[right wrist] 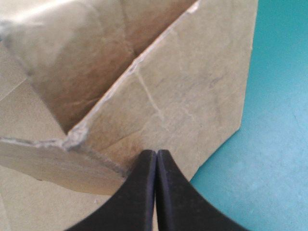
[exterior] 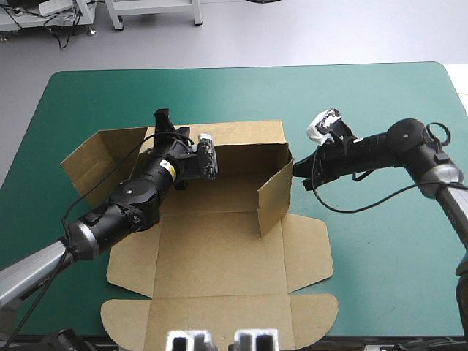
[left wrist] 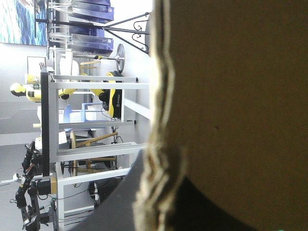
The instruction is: Fold the box
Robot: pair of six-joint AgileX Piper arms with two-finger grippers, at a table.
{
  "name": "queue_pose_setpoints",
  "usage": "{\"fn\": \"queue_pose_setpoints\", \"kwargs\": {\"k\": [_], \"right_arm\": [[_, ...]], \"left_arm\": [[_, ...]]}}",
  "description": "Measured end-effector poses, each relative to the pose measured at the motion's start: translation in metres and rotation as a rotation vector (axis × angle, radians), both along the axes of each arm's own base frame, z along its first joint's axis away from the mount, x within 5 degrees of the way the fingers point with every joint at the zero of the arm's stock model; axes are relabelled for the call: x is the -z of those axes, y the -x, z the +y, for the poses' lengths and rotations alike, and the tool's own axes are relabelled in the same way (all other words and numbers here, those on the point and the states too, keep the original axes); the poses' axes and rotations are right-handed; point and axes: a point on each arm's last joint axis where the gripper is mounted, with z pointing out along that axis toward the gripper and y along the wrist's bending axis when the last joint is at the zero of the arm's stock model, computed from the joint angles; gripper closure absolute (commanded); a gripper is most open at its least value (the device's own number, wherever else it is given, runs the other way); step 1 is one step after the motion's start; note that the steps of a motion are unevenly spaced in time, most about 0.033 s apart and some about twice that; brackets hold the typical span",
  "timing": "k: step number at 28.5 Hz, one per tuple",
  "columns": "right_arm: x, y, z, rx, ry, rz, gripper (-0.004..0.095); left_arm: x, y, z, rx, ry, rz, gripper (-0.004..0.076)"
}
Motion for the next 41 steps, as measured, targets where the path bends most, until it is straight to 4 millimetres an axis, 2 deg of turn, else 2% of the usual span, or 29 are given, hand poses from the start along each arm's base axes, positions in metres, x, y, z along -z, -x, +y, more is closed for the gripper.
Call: {"fn": "queue_pose_setpoints", "kwargs": {"k": [8,13,21,23,25,28,30,32,37,41], "right_arm": [[0.026,0.029,-0.005,0.063,-0.046,-0.205,0.0932],[0.046,0.047,-0.009,0.061,-0.018,-0.255,0.0930],[0.060,0.055,-0.010,0.042,0.001,-0.319,0.0916],[0.060,0.054,-0.010,0.042,0.005,-0.327,0.0841],[0.060,0.055,-0.010,0.029,0.016,-0.335,0.0697],[0.061,0.056,-0.010,-0.008,0.032,-0.343,0.0372],[0.061,0.058,-0.008,-0.035,0.024,-0.339,0.0208],[0.060,0.060,-0.007,-0.054,0.013,-0.336,0.0159],[0.057,0.063,-0.005,-0.071,-0.023,-0.330,0.0167],[0.051,0.059,-0.004,-0.008,-0.087,-0.337,0.0172]], "left_arm": [[0.007,0.002,0.001,0.008,-0.019,0.013,0.0734],[0.011,0.006,-0.001,0.027,-0.051,0.010,0.0734],[0.014,0.016,-0.007,0.023,-0.093,0.002,0.0734],[0.015,0.017,-0.007,0.018,-0.098,0.002,0.0734],[0.014,0.017,-0.007,0.016,-0.100,0.000,0.0734],[0.015,0.018,-0.008,0.012,-0.100,0.001,0.0734],[0.015,0.018,-0.007,0.009,-0.100,0.002,0.0734],[0.015,0.018,-0.007,0.008,-0.100,0.002,0.0734],[0.015,0.020,-0.009,0.005,-0.088,0.017,0.0733],[0.015,0.025,-0.013,-0.004,-0.094,0.020,0.0724]]}}
